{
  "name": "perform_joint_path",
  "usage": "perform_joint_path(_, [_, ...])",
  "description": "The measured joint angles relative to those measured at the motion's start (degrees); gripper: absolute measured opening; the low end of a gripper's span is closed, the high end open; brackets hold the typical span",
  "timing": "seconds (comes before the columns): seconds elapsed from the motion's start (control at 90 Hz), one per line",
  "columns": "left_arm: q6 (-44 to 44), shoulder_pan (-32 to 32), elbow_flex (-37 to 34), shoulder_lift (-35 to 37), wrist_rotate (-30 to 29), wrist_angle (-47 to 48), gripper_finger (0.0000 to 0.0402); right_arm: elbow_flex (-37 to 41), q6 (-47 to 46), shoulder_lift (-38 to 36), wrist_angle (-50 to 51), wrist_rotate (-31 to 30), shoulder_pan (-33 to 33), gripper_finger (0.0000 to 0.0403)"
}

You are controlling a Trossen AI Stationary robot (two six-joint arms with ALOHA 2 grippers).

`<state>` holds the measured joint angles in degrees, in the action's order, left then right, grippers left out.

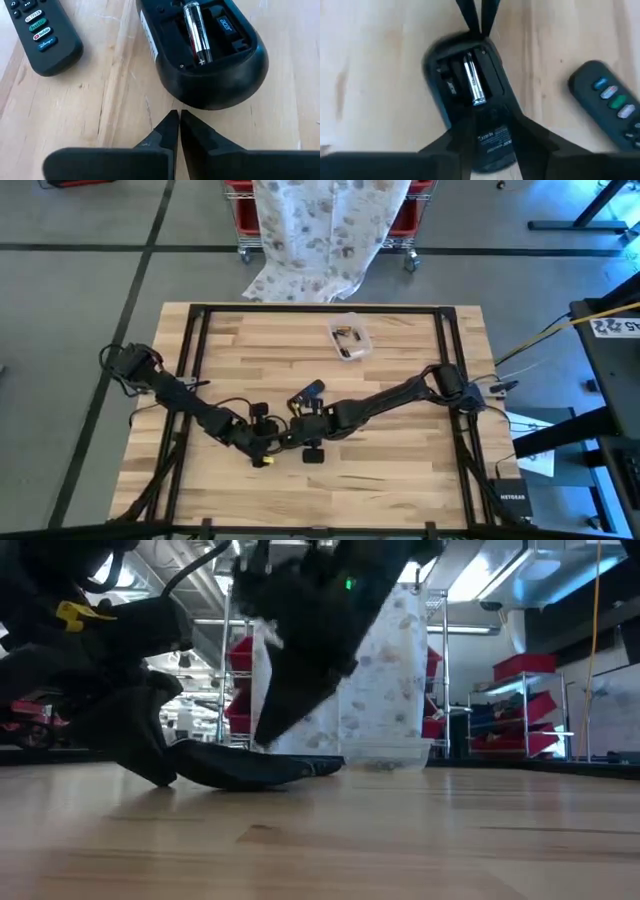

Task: Insert battery
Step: Insert the white battery into the wireless mouse

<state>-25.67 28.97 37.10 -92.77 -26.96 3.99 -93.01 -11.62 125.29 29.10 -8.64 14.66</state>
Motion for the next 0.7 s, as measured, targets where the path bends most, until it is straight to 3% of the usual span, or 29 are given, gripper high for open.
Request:
perform_joint_path(0.422, [-0.67, 0.0, -0.02, -0.02, -0.36, 0.9, 0.0, -0.02, -0.86, 1.31, -6.04, 1.22, 0.0, 0.0033])
perform_joint_path(0.7, [-10.95, 2.48, -0.24, 7.42, -4.71, 19.45, 0.0, -0.15, -9.17, 1.31, -2.97, 0.09, 0.0, 0.0027])
